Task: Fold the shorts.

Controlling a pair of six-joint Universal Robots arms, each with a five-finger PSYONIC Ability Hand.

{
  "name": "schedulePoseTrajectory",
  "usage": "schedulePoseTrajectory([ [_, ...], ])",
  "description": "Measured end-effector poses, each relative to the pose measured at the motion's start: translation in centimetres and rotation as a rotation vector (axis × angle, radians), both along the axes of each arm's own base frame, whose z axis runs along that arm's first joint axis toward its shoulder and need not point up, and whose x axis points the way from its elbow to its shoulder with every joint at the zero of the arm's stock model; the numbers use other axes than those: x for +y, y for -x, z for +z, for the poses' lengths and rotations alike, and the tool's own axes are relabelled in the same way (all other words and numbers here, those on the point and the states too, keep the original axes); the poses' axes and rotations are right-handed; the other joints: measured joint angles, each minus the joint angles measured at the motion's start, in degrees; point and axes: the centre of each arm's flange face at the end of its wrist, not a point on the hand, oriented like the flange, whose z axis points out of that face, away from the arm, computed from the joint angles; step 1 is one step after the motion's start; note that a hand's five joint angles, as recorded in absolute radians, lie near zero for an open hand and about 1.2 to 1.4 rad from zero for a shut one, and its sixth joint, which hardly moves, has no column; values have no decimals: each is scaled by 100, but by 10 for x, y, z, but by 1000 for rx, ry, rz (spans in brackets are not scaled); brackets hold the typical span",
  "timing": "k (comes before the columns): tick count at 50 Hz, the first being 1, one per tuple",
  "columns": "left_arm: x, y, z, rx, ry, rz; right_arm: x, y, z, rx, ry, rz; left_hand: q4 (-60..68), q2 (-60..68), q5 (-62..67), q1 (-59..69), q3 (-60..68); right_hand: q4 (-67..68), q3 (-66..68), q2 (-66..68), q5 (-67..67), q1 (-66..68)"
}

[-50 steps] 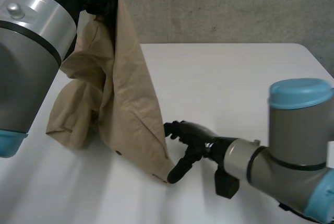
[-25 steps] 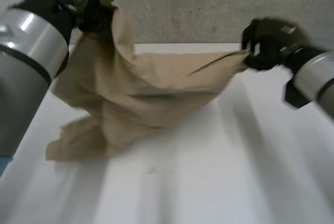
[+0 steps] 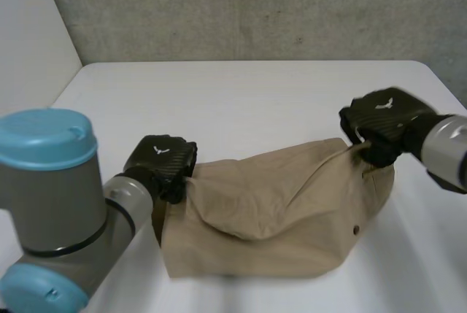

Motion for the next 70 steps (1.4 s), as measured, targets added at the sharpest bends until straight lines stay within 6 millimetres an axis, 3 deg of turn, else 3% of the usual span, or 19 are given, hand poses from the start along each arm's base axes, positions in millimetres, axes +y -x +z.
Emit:
schedulePoseTrajectory([
  [5,-28,15,2,9,48,3,-28,-9,-23,48,-11,-6,0,0,0,0,0,0,0,0,0,0],
  [12,-78,35,47,72,284,15,-77,-26,-2,9,213,-49,1,0,1,0,0,0,0,0,0,0],
  [14,-107,47,109,163,571,30,-108,-42,49,-93,516,-84,0,0,0,0,0,0,0,0,0,0],
  [16,-113,50,137,212,706,36,-115,-46,72,-146,644,-96,1,0,0,0,0,0,0,0,1,0],
  [18,-116,51,190,310,958,51,-122,-50,113,-247,871,-113,3,0,0,0,0,0,0,0,1,0],
  [21,-108,46,237,401,1182,70,-118,-50,152,-348,1079,-127,1,0,0,0,0,1,0,0,1,0],
  [25,-101,40,255,437,1280,80,-107,-46,170,-392,1162,-132,1,0,0,0,0,1,0,0,1,0],
  [29,-100,36,247,424,1270,77,-98,-43,167,-389,1147,-133,2,0,0,0,0,1,0,0,1,0],
  [35,-106,35,176,311,1039,46,-88,-36,107,-278,891,-135,1,0,0,0,0,1,0,0,1,0],
  [38,-102,32,121,243,858,22,-81,-32,61,-201,712,-130,1,0,0,0,0,1,0,0,1,0],
  [40,-100,31,106,228,809,17,-80,-32,53,-190,686,-128,2,0,0,0,0,1,0,0,1,0],
  [41,-95,28,75,200,711,9,-76,-31,27,-154,595,-120,1,0,0,0,0,1,0,0,1,0],
  [42,-95,28,75,200,711,9,-76,-31,27,-154,595,-120,1,0,0,0,0,1,0,0,1,0],
  [43,-90,25,48,176,627,3,-72,-30,0,-120,508,-110,2,0,0,0,0,2,0,0,1,0],
  [45,-86,23,26,154,561,-2,-70,-30,-18,-96,452,-104,2,0,0,0,0,3,0,0,1,0],
  [50,-69,15,-47,57,344,-17,-61,-30,-100,49,207,-68,2,0,-1,0,0,22,0,0,1,2],
  [55,-60,6,-69,-10,232,-17,-56,-27,-122,126,105,-50,2,0,0,0,0,22,0,0,1,51],
  [64,-45,-19,-45,-86,89,18,-42,-19,-81,125,127,-59,2,0,0,0,0,22,0,0,1,51],
  [70,-22,-31,-35,-141,-22,13,-19,-13,-76,154,28,-31,2,0,-1,0,0,22,0,0,1,51],
])
